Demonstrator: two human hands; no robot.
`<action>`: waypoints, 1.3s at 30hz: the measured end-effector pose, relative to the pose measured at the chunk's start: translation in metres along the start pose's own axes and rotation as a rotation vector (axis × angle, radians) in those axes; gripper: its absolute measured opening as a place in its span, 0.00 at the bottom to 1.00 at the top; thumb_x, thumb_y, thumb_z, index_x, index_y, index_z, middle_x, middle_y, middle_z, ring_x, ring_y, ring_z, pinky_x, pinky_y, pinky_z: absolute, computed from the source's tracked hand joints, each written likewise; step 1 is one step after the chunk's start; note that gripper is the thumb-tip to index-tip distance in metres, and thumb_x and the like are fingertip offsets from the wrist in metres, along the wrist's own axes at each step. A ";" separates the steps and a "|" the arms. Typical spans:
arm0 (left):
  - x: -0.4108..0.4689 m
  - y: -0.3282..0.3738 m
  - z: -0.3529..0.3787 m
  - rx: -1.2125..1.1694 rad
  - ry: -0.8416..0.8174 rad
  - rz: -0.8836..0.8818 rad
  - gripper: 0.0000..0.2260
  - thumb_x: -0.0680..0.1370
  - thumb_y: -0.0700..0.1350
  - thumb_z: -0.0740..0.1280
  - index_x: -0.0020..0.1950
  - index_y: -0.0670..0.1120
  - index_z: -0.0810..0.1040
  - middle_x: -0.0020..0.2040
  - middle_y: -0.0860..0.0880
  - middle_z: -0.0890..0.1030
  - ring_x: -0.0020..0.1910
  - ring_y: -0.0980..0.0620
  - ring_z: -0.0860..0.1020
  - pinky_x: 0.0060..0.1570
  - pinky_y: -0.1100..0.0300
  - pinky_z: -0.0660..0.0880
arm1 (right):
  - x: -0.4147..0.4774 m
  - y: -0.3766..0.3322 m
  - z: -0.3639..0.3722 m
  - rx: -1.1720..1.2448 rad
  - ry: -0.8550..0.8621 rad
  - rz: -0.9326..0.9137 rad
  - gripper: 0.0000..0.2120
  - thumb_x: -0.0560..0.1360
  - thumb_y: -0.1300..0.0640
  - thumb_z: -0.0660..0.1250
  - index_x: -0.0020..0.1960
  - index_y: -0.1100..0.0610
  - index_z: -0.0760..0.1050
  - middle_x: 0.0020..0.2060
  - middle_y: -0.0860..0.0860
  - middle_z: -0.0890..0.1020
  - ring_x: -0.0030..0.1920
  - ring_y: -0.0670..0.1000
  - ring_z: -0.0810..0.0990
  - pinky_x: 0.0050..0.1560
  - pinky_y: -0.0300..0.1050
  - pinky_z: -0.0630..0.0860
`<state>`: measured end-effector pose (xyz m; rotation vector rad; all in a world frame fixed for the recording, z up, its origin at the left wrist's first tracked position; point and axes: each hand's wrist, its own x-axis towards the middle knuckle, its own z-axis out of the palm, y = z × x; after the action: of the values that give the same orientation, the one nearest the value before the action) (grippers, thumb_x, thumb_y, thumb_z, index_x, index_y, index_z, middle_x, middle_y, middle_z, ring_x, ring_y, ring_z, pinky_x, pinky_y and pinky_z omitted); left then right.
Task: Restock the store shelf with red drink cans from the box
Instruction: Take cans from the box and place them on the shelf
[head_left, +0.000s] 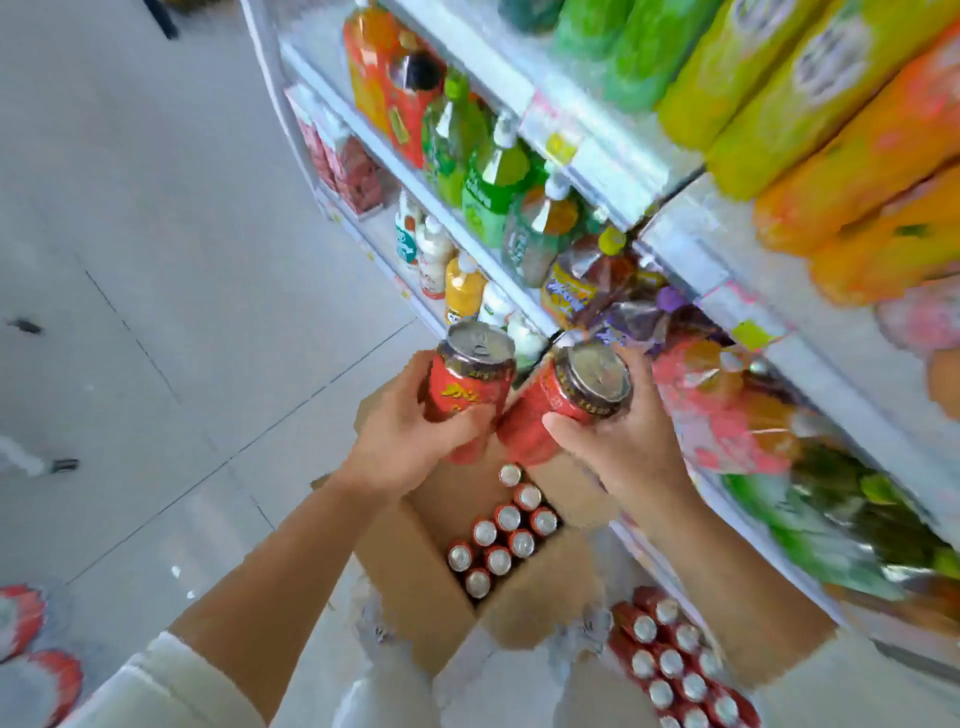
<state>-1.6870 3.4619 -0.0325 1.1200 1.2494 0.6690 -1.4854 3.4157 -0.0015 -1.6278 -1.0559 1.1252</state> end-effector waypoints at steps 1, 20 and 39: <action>-0.011 0.025 0.002 -0.004 -0.026 0.032 0.24 0.62 0.58 0.76 0.56 0.58 0.77 0.52 0.50 0.84 0.53 0.45 0.82 0.58 0.43 0.78 | -0.013 -0.023 -0.011 0.013 0.027 -0.022 0.27 0.62 0.66 0.74 0.56 0.51 0.69 0.43 0.43 0.83 0.42 0.40 0.81 0.46 0.33 0.75; -0.143 0.310 0.188 0.018 -0.511 0.647 0.28 0.61 0.50 0.82 0.59 0.50 0.79 0.50 0.51 0.86 0.49 0.55 0.83 0.49 0.63 0.79 | -0.193 -0.240 -0.232 -0.158 0.729 -0.398 0.32 0.55 0.45 0.77 0.57 0.43 0.70 0.47 0.40 0.82 0.48 0.40 0.81 0.49 0.36 0.76; -0.113 0.359 0.306 -0.057 -0.443 0.719 0.21 0.72 0.42 0.77 0.63 0.42 0.76 0.53 0.48 0.85 0.49 0.57 0.83 0.47 0.66 0.78 | -0.145 -0.244 -0.381 -0.296 0.901 -0.294 0.30 0.65 0.52 0.79 0.64 0.50 0.71 0.53 0.42 0.79 0.52 0.42 0.79 0.51 0.35 0.73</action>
<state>-1.3613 3.4020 0.3216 1.5782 0.4290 0.9100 -1.1932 3.2719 0.3450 -1.8383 -0.8125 -0.0162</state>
